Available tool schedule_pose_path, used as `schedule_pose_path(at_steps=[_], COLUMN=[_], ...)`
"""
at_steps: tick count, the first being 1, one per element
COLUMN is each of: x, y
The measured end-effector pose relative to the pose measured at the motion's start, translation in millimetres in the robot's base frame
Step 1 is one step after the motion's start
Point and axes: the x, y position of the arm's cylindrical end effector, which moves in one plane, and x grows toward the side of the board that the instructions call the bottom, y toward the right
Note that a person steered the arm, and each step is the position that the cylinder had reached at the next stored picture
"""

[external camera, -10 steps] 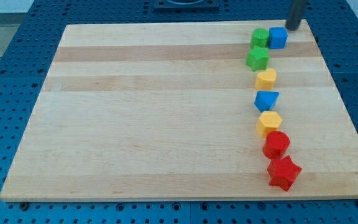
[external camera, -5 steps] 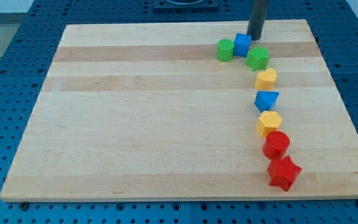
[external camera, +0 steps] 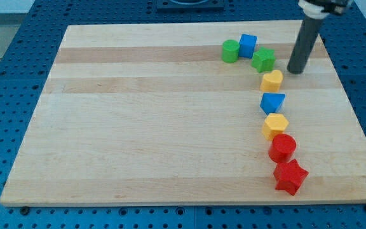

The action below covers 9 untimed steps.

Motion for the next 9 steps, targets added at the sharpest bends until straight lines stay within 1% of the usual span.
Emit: schedule_pose_path(at_steps=[1,2,3,4,5,6,7,8,9], x=[4.2,19.8,33.3,27.7,18.3,16.1,-11.4,-43.8,-43.9], y=[0.9,18.4,12.8,-82.3,-144.1,-65.6,0.6,4.1,-60.7])
